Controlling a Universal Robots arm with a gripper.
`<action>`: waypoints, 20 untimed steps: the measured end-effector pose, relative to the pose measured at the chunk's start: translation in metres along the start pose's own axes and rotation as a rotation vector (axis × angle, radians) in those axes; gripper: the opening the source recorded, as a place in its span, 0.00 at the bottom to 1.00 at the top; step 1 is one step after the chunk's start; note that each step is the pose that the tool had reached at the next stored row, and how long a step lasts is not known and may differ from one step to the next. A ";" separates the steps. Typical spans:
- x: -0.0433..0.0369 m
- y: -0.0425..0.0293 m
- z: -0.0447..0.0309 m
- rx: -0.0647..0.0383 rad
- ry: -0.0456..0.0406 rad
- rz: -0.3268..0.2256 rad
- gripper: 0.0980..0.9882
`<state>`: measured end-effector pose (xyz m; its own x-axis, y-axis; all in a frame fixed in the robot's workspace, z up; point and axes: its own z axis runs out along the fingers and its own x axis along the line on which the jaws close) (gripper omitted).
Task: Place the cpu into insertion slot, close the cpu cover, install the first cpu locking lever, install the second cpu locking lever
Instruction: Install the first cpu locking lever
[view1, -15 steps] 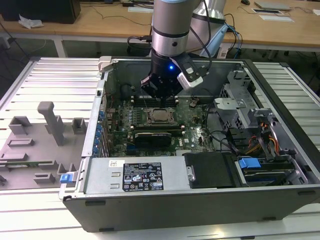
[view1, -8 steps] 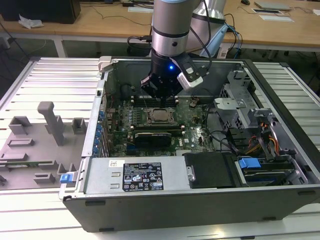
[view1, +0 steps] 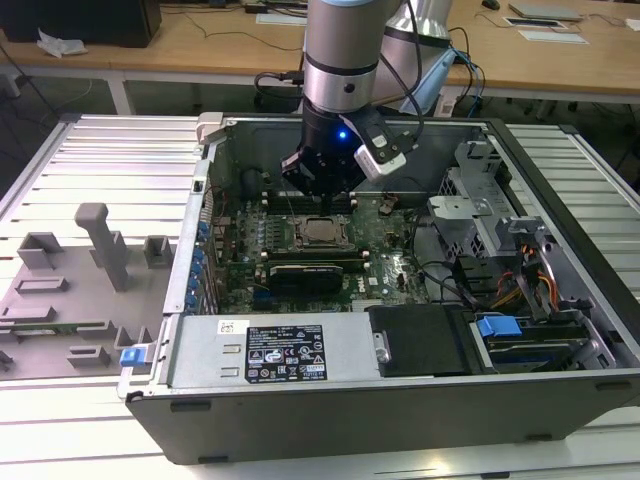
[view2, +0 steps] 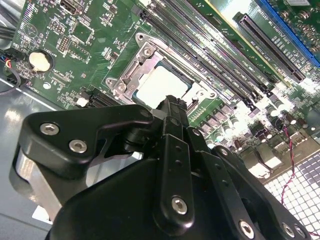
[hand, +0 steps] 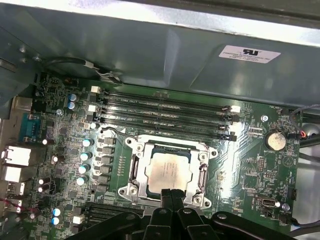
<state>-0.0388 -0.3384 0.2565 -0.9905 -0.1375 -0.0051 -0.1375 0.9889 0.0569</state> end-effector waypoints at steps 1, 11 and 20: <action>0.0014 0.0003 0.0000 0.000 0.0000 0.000 0.01; 0.0333 0.0069 0.0002 0.000 -0.0010 0.007 0.01; 0.0604 0.0118 0.0003 0.000 -0.0024 0.012 0.01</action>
<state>-0.1002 -0.3350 0.2565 -0.9921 -0.1255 -0.0069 -0.1257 0.9904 0.0567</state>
